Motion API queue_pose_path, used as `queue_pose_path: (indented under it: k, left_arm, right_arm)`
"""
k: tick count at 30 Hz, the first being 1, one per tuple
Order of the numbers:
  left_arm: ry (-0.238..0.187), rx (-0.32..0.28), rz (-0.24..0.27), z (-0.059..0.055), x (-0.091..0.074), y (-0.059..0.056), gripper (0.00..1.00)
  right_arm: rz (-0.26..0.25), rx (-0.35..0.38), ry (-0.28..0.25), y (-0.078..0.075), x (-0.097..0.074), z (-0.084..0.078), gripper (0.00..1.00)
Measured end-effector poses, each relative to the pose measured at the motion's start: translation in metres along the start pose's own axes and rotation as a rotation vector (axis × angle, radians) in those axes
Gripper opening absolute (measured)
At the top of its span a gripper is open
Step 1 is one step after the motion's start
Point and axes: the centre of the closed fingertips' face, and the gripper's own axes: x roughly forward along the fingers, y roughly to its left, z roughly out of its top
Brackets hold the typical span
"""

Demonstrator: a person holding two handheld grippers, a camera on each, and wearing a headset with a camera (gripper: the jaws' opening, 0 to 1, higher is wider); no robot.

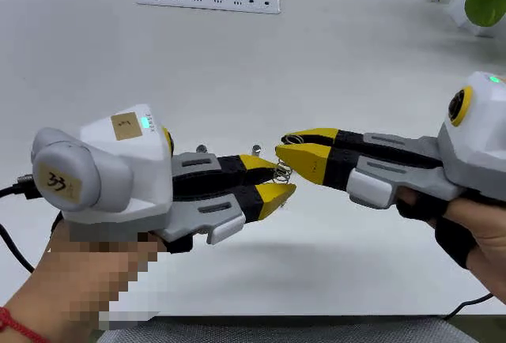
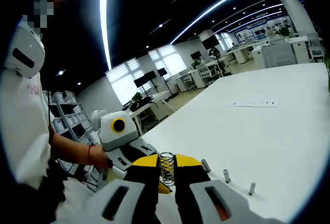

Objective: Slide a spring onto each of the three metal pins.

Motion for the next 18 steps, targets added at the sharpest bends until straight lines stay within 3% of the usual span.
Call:
queue_pose_path:
  k: [18]
  left_arm:
    - [-0.002,-0.017,-0.003,-0.0035,-0.0016,0.0013,0.1]
  right_arm:
    - [0.006,-0.046,0.031,0.0031,-0.001,-0.0046,0.12]
